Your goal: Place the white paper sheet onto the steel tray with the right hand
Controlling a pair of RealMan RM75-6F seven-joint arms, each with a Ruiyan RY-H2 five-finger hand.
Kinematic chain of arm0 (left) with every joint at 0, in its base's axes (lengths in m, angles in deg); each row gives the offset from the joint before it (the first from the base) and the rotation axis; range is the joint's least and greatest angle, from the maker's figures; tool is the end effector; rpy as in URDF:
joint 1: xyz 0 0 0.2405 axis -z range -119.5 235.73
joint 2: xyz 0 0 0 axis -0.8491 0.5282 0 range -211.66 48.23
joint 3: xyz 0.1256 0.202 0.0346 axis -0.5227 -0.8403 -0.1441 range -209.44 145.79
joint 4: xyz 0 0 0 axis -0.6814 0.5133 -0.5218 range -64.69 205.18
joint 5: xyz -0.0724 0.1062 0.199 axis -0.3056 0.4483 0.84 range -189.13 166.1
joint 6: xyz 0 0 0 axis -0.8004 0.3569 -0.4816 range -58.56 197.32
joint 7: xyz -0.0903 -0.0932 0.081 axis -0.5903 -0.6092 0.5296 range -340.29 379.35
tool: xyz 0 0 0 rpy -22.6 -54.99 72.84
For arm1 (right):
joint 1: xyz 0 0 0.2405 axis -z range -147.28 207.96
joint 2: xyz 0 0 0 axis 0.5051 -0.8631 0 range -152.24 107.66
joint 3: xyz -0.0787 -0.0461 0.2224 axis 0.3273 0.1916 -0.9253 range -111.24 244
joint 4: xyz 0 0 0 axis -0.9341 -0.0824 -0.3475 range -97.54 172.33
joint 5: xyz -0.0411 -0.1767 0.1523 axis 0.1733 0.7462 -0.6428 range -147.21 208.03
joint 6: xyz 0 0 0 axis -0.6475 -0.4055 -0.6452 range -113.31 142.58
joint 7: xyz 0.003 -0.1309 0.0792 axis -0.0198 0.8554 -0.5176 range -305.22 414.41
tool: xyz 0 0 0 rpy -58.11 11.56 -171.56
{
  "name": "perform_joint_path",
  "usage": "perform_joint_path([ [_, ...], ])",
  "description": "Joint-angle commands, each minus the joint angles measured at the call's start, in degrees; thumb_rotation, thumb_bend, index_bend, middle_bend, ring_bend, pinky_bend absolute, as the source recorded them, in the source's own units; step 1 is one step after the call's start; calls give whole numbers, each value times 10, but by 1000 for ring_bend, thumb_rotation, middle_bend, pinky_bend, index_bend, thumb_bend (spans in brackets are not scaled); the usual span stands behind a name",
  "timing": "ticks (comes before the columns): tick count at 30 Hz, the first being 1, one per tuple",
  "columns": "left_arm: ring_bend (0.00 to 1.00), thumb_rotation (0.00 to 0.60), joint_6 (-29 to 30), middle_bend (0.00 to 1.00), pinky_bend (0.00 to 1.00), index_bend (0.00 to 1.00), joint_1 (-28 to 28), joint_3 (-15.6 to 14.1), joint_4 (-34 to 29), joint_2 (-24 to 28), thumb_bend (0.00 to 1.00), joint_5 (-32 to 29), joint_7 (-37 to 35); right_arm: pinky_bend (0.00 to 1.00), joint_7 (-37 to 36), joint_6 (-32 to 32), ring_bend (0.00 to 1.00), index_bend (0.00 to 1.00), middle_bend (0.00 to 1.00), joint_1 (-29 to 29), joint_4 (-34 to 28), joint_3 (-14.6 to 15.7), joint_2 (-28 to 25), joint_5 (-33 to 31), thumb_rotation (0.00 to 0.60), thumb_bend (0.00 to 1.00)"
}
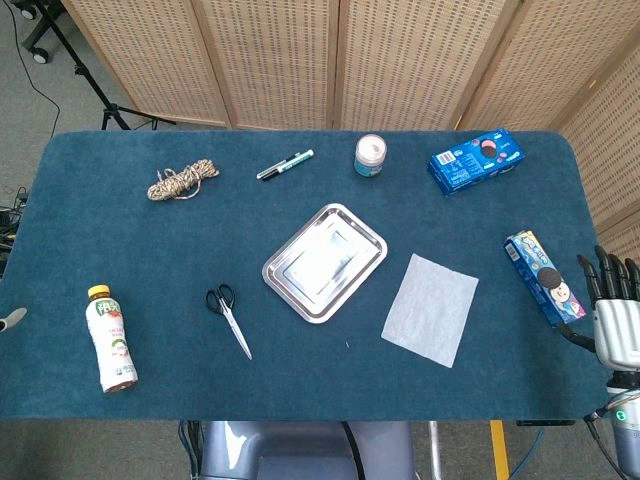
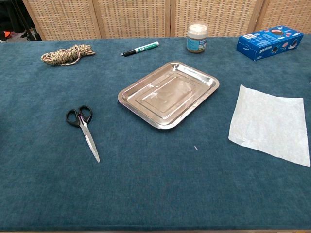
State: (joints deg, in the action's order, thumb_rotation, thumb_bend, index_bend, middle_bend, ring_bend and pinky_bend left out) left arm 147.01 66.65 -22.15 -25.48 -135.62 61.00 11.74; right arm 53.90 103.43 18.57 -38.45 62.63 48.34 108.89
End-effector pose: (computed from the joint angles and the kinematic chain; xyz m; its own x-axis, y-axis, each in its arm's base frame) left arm -0.3213 0.2367 0.1946 0.3274 -0.0483 0.9437 0.9370 0.1455 -0.3176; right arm -0.3400 -0.2387 0.1467 0.5177 0.1543 0.8415 -0.8543 0.0412 0.5181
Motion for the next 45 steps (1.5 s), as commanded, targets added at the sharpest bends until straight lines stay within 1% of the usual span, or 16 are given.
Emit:
perform_joint_path([
  [1, 0, 600, 1, 0, 0, 0, 0, -1, 1, 0, 0, 1, 2, 0, -6, -10, 0, 75, 0, 1, 5, -3, 1, 2, 600, 0],
  [5, 0, 600, 6, 0, 0, 0, -2, -1, 0, -1, 0, -1, 5, 0, -11, -25, 0, 86, 0, -2, 10, -3, 3, 10, 600, 0],
  [6, 0, 600, 7, 0, 0, 0, -3, -1, -1, -1, 0, -2, 6, 0, -19, -33, 0, 97, 0, -6, 9, -2, 3, 16, 600, 0],
  [8, 0, 600, 8, 0, 0, 0, -4, -1, -3, -2, 0, -5, 7, 0, -52, -69, 0, 122, 0, -25, -2, 2, -8, 36, 600, 0],
  [12, 0, 600, 10, 0, 0, 0, -4, 0, -4, -3, 0, -6, 11, 0, -113, -135, 0, 194, 0, -79, -29, 2, -38, 79, 600, 0],
  [15, 0, 600, 7, 0, 0, 0, -3, 2, -5, -5, 0, -15, 15, 0, -137, -207, 0, 220, 0, -138, -48, -7, -56, 102, 600, 0],
  [16, 0, 600, 7, 0, 0, 0, -2, 3, -5, -4, 0, -18, 17, 0, -132, -242, 0, 222, 0, -161, -55, -13, -60, 101, 600, 0],
  [19, 0, 600, 7, 0, 0, 0, -3, 4, -5, -4, 0, -21, 15, 0, -96, -309, 0, 228, 0, -208, -62, -30, -57, 82, 600, 6],
  [20, 0, 600, 7, 0, 0, 0, -3, 4, -5, -4, 0, -21, 15, 0, -88, -319, 0, 231, 0, -214, -63, -33, -55, 76, 600, 20],
  [22, 0, 600, 2, 0, 0, 0, -1, 3, -4, -4, 0, -18, 14, 0, -64, -359, 0, 240, 0, -238, -64, -44, -43, 50, 600, 104],
  [24, 0, 600, -5, 0, 0, 0, 1, 0, -2, -3, 0, -15, 11, 0, -45, -395, 0, 247, 0, -260, -64, -53, -32, 25, 600, 150],
  [27, 0, 600, -9, 0, 0, 0, 2, 0, 0, -3, 0, -16, 9, 0, -11, -443, 0, 261, 0, -293, -51, -64, -8, -14, 600, 155],
  [34, 0, 600, -12, 0, 0, 0, 2, -2, 1, -2, 0, -14, 4, 0, 90, -489, 0, 270, 0, -342, -16, -73, 47, -87, 600, 148],
  [39, 0, 600, -12, 0, 0, 0, 3, -3, 2, -1, 0, -12, 3, 0, 151, -498, 0, 315, 0, -363, -1, -71, 74, -137, 600, 148],
  [45, 0, 600, -15, 0, 0, 0, 4, -3, 3, -1, 0, -12, 1, 0, 202, -502, 0, 325, 0, -382, 24, -65, 109, -195, 600, 158],
])
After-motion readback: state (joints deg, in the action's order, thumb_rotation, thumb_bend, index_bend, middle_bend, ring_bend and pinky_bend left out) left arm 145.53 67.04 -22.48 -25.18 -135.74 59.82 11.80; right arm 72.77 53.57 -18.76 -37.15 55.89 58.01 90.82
